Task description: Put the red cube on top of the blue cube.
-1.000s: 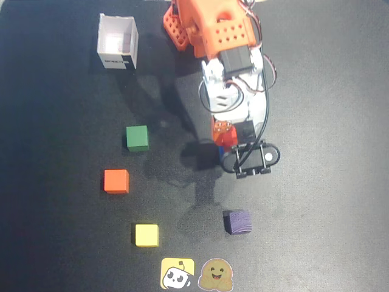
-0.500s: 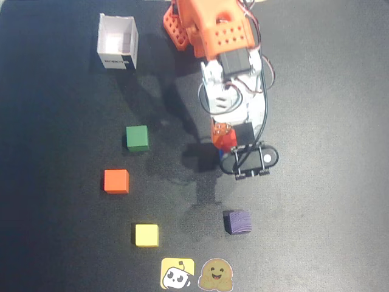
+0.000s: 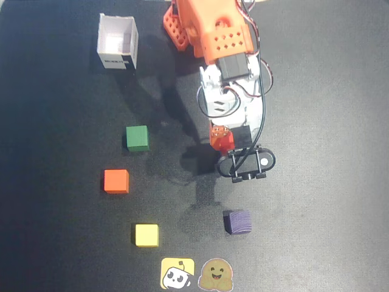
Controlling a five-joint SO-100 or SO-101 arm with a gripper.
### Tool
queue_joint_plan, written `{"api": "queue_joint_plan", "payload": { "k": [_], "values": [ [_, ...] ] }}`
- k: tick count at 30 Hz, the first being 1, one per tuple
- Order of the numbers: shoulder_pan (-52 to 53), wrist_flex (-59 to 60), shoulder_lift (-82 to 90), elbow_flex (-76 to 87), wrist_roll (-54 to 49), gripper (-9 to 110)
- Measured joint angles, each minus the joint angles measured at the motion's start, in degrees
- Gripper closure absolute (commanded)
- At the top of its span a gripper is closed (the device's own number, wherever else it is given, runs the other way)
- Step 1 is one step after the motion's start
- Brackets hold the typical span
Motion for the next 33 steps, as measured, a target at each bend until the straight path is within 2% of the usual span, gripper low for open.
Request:
{"api": "queue_joint_plan", "payload": {
  "k": [12,14,20,22,33],
  "values": [
    [0.18,-0.26,-0.88,-0.09,0.00,96],
    [0.18,-0.26,-0.88,-0.09,0.00,90],
    [0.18,-0.53,-0.97,-0.09,0.00,89],
    [0.18,-0.53,-0.97,-0.09,0.00,85],
    [0.09,-0.18,-1.14,0.09,1.76,85]
  ]
}}
